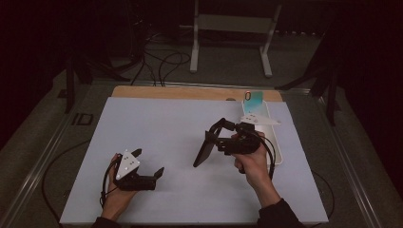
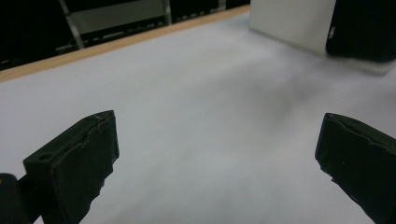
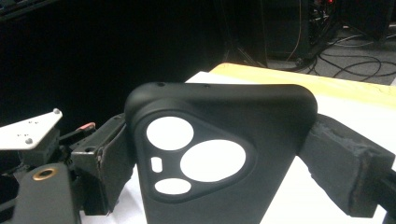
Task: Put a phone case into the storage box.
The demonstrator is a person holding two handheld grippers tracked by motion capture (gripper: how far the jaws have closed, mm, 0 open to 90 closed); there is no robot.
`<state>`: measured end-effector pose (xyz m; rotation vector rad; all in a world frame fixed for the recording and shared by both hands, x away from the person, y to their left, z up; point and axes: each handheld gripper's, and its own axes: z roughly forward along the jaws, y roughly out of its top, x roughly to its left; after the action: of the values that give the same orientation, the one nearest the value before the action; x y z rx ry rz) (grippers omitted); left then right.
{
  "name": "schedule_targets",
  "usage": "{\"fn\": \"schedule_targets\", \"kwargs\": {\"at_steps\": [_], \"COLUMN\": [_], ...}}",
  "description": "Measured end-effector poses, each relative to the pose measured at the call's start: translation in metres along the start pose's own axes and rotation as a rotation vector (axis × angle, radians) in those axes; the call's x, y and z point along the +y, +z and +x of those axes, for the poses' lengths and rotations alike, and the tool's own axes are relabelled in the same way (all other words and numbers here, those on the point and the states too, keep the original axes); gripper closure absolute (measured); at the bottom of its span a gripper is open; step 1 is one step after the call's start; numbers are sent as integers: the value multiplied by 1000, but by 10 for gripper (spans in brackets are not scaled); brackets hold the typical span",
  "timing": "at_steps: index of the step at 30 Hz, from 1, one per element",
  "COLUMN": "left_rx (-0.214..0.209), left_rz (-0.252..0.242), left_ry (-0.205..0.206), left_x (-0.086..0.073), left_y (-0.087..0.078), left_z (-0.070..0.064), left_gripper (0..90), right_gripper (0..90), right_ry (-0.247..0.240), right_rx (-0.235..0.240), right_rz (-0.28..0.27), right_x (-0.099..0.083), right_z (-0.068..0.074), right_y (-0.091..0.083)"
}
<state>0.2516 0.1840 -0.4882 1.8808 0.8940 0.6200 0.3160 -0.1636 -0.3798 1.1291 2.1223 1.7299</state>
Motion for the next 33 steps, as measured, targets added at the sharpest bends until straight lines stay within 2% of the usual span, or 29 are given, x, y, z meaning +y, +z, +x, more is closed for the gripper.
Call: {"fn": "schedule_targets", "kwargs": {"at_steps": [4,12,23,33], "left_rx": [2,26,86,121], "left_rz": [2,-47,-55,-67], "left_ry": [-8,-88,-115,-149], "left_x": [-3,-10,-14,-14], "left_y": [-1,-16,-26,-33], "left_z": [2,17,28,35], "left_gripper": [2,2,2,3], "right_gripper": [140,140,140,140], "right_ry": [-2,1,-8,-14], "right_rx": [-2,-17,-43,-83], "right_rz": [1,0,-9,-29], "right_x": [0,0,10,26], "right_z": [0,-3,-6,-10], "right_y": [0,-3,-4,-5]}}
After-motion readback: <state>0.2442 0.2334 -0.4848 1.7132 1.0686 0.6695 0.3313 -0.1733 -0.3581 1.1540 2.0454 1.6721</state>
